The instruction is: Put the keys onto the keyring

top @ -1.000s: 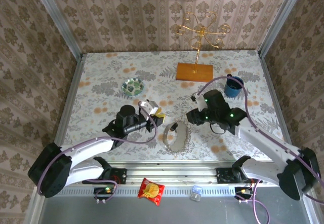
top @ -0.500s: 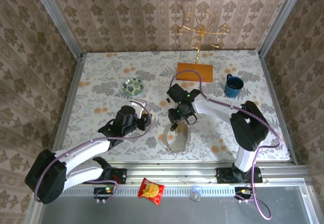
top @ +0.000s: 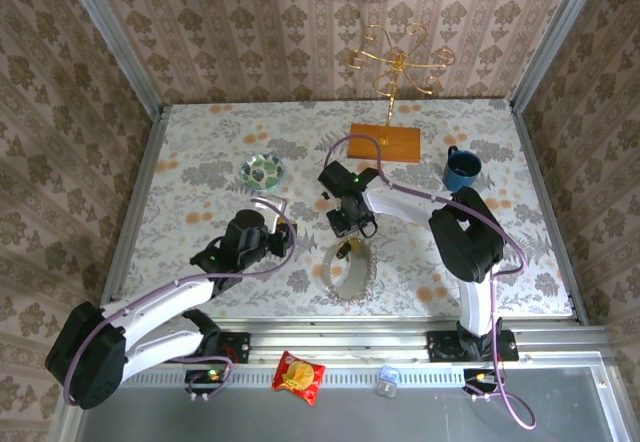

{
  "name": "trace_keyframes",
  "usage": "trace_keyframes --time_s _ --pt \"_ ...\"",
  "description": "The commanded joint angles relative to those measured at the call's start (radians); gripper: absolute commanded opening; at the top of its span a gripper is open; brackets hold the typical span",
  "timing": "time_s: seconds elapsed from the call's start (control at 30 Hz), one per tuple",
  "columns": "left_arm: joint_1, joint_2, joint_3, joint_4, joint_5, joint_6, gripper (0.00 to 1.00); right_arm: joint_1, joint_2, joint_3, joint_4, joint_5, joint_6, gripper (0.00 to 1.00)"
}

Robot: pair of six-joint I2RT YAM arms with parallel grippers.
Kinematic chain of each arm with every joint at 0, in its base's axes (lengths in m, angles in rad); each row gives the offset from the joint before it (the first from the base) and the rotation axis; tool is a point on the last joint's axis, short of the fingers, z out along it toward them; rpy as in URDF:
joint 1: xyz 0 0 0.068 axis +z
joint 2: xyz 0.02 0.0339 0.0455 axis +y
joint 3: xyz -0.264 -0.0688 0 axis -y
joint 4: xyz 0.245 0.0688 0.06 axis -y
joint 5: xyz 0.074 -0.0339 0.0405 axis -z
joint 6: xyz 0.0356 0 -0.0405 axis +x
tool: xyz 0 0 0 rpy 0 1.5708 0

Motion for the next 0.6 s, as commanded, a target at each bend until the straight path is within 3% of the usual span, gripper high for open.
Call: trace_keyframes --time_s 0.0,0.4,0.57 --pt "0.008 -0.005 -0.01 -0.009 -0.012 -0.016 0.36 0.007 0.027 0.029 -0.07 0.026 -0.019 0.27" --pt "0.009 -0.005 -0.007 -0.011 -0.012 -0.008 0.35 0.015 0.074 0.059 -0.105 0.012 -0.03 0.16" --pt "0.01 -0.008 -0.004 -0.014 -0.011 -0.003 0.34 0.015 0.073 0.065 -0.113 0.009 -0.036 0.04"
